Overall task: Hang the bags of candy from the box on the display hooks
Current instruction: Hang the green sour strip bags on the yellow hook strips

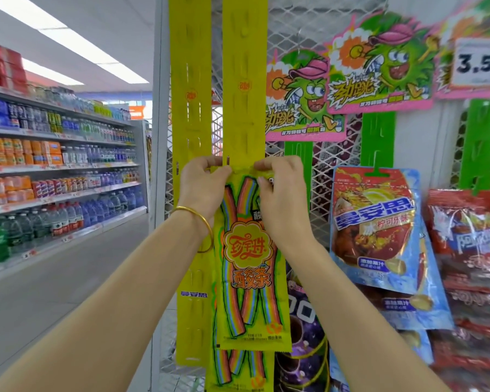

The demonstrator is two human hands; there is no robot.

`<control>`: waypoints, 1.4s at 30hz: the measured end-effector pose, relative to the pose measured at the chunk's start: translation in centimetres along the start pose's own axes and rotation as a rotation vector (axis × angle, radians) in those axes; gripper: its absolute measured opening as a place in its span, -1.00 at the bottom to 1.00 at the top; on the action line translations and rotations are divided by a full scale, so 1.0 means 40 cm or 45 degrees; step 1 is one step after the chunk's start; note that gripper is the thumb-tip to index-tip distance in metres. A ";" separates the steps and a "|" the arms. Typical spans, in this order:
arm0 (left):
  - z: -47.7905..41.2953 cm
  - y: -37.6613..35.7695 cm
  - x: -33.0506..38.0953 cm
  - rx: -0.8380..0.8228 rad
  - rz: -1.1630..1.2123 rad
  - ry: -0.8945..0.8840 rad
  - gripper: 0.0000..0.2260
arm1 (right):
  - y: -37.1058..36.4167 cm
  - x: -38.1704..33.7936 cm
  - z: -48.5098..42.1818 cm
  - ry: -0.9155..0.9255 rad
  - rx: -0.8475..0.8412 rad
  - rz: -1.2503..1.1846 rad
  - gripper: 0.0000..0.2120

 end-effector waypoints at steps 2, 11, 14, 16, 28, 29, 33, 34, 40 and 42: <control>0.000 -0.001 -0.002 -0.014 -0.017 -0.005 -0.87 | -0.001 0.000 0.008 -0.004 -0.003 0.009 -0.81; 0.005 0.005 -0.016 -0.098 -0.045 -0.105 -0.75 | -0.001 0.008 0.049 -0.011 -0.076 0.097 -0.82; 0.029 0.022 -0.014 -0.056 -0.128 -0.279 -0.71 | 0.012 -0.001 0.064 0.011 -0.052 0.098 -0.84; 0.054 0.035 -0.012 -0.034 -0.186 -0.363 -0.67 | 0.021 -0.010 0.067 0.026 -0.036 0.146 -0.82; 0.482 0.228 -0.348 -0.383 -0.319 -0.121 -0.68 | 0.156 0.087 0.554 -0.233 -0.611 -0.004 -0.84; 0.536 0.243 -0.415 -0.496 -0.399 -0.004 -0.71 | 0.153 0.133 0.646 -0.326 -0.801 0.063 -0.86; 0.703 0.322 -0.655 -0.774 -0.650 0.635 -0.76 | 0.164 0.352 1.051 -0.844 -1.350 0.266 -0.92; 0.728 0.339 -0.694 -0.802 -0.689 0.756 -0.75 | 0.174 0.393 1.145 -0.934 -1.439 0.292 -0.92; 0.764 0.389 -0.768 -0.899 -0.743 0.934 -0.80 | 0.229 0.491 1.494 -1.245 -1.576 0.648 -0.60; 0.762 0.409 -0.781 -0.908 -0.741 0.954 -0.81 | 0.226 0.490 1.537 -1.380 -1.428 0.695 -0.61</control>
Point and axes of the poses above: each hand's wrist, its own z-axis away from the middle knuckle, its own y-axis out of the back of the hand, x = y × z, the point moved 5 cm from there along -z, towards the middle knuckle, and after that the axes turned 13 degrees about x, right-handed, at the moved point
